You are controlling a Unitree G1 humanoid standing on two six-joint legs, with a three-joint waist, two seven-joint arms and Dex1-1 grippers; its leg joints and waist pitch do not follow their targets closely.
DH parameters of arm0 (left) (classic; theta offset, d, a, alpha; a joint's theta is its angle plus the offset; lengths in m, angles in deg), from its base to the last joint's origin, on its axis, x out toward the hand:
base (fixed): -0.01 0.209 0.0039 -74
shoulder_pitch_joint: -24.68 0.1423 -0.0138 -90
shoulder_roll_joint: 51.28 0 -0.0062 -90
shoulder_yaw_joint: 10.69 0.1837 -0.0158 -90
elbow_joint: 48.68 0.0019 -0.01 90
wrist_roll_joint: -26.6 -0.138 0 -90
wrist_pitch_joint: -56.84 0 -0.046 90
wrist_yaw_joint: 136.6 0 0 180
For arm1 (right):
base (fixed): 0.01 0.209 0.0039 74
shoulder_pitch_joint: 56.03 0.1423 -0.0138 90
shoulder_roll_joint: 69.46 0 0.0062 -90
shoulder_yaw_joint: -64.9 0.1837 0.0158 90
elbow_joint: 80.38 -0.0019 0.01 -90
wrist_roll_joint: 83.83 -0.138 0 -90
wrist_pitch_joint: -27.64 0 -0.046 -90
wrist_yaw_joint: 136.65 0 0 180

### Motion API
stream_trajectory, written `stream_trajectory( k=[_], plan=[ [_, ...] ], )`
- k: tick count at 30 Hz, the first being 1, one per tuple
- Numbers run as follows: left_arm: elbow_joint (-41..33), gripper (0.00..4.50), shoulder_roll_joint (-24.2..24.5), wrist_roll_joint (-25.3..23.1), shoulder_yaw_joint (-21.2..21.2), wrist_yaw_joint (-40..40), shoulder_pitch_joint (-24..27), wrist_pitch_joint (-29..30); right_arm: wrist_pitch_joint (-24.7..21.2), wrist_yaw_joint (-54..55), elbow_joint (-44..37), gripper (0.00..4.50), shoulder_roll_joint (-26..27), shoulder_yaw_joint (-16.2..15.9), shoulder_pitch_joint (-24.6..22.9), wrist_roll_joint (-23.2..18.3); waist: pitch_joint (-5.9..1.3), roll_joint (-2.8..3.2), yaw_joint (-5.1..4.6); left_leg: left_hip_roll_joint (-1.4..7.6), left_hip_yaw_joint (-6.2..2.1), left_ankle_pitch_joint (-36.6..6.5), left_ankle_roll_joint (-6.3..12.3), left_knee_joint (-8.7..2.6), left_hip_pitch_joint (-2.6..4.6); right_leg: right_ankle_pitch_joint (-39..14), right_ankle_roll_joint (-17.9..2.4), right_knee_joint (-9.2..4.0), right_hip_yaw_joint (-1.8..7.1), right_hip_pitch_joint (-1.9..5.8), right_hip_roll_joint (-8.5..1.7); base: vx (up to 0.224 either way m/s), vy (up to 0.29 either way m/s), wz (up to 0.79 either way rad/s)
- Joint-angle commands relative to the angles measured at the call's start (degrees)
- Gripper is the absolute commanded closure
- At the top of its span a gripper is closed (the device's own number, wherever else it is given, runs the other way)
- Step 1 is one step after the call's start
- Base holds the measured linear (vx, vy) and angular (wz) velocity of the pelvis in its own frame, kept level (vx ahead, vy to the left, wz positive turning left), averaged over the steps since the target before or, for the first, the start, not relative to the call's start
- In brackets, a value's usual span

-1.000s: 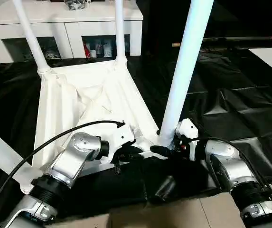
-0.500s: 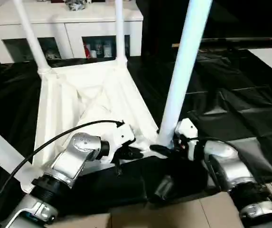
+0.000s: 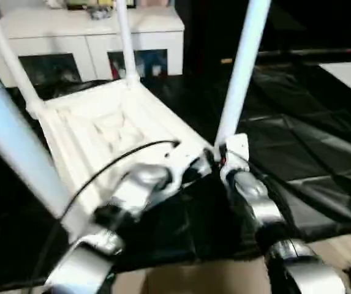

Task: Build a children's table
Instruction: Rotate leg to tighten

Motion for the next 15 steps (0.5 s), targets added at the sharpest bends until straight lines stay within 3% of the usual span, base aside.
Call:
stream_trajectory(
  k=[1, 2, 4, 5, 11, 15],
  plan=[
    [3.9, 4.50, -0.3, -0.7, -1.7, -5.3, 0.8, -2.4, 0.7, -0.7, 1.5, 1.80, 2.3, -1.0, -0.6, 0.6, -2.68, -1.16, -0.25, 1.22, -0.66, -18.6, 2.11, -4.65, 0.33, -18.3, -9.9, -4.51, 1.02, 1.65, -1.72, 0.000, 0.000, 0.00],
    [3.9, 4.50, -0.3, -0.7, -1.6, -5.2, 0.8, -2.5, 0.8, -0.8, 1.4, 1.45, 2.3, -1.0, -0.7, 0.6, -2.73, -1.07, -0.06, 1.22, -0.67, -18.1, 2.33, -4.61, 0.34, -18.0, -10.0, -4.38, 1.05, 1.73, -1.80, 0.000, 0.000, 0.00],
    [4.4, 4.50, -0.3, -1.1, -1.2, -4.4, 0.7, -3.3, 1.8, -0.4, 1.3, 1.22, 2.8, -0.2, -0.9, -0.2, -2.74, -0.92, 0.17, 1.29, -0.61, -16.9, 2.84, -4.61, 0.33, -17.2, -10.4, -4.33, 1.09, 1.77, -1.92, 0.000, 0.000, 0.00],
    [4.7, 4.50, -0.2, -1.2, -1.0, -4.0, 0.8, -3.8, 2.4, 0.0, 1.5, 1.05, 2.5, 0.0, -0.9, -0.1, -2.71, -1.30, 0.15, 1.30, -0.54, -16.9, 2.94, -4.59, 0.29, -17.5, -10.3, -4.39, 1.09, 1.77, -1.89, 0.000, 0.000, 0.00],
    [6.1, 4.50, -0.1, -1.6, -0.5, -2.3, 0.8, -6.0, 4.4, 1.0, 2.8, 0.61, 1.3, 0.6, -0.7, 0.6, -2.46, -1.14, -0.11, 1.29, -0.73, -19.5, 2.25, -4.88, 0.38, -23.4, -8.7, -4.96, 0.97, 1.51, -2.00, 0.000, 0.000, 0.00],
    [5.4, 4.50, 0.4, -2.1, 0.1, -0.4, 1.6, -7.3, 6.1, -1.4, -0.7, 0.54, -2.4, -2.8, -2.9, 4.8, -2.57, -1.28, 0.12, 1.34, -0.67, -18.4, 2.36, -4.92, 0.29, -22.1, -8.3, -4.95, 1.02, 1.67, -1.98, 0.000, 0.000, 0.00]
  ],
)
